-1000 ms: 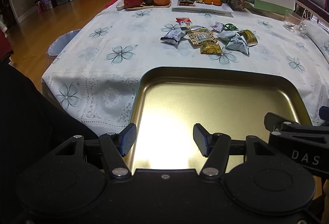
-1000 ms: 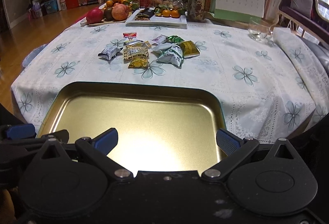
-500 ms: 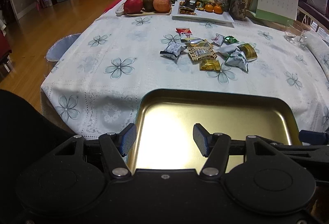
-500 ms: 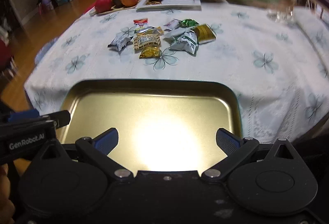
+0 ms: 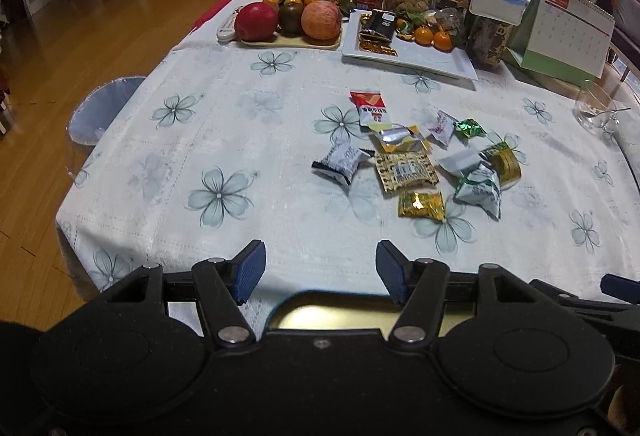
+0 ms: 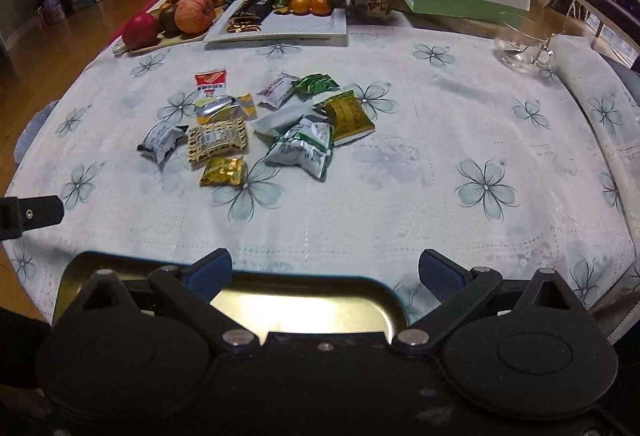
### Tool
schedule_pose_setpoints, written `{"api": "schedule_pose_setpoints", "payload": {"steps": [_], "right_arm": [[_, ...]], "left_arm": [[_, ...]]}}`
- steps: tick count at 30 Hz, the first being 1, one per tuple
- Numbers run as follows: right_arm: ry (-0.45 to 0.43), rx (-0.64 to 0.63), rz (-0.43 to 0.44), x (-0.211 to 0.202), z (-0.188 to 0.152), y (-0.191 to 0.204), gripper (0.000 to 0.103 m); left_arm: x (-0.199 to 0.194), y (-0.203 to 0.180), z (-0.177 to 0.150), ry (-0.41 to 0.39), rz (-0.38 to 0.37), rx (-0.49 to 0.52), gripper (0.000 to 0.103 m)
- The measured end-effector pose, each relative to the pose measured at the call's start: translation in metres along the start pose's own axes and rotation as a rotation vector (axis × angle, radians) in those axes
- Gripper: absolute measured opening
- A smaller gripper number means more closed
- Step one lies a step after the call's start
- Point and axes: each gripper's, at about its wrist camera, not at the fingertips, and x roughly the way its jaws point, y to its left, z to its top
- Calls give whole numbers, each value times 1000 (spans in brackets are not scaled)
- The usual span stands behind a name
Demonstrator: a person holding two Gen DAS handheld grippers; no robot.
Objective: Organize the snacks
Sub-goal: 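Move both open tools forward toward the scattered snack packets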
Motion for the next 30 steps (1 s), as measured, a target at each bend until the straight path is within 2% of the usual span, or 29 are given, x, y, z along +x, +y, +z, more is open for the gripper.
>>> {"api": "schedule_pose_setpoints", "payload": {"steps": [4,11,13,17,24,28,30], "right_arm": [[72,13,-1,35,30,-6,103],[250,-5,-36,103,57,-4,103],[258,-32,-62,113,60,0,103],[277,-57,-60,126,63,4,103],[333,1,-31,149,63,2,103],[330,-4,-33,152,64,5,103],[333,4,-37,153,64,5,103]], "left_arm": [[27,-4,21,48,-4,39,64],[92,-8,42,230,-28,36,64],[106,-11,43,265,-19,46,64],[124,-12,46,306,-12,53,64],[143,-10,47,355,-15,28,64],[153,-8,44,389,-10,15,64],[153,-9,43,380,-16,25,64]]}}
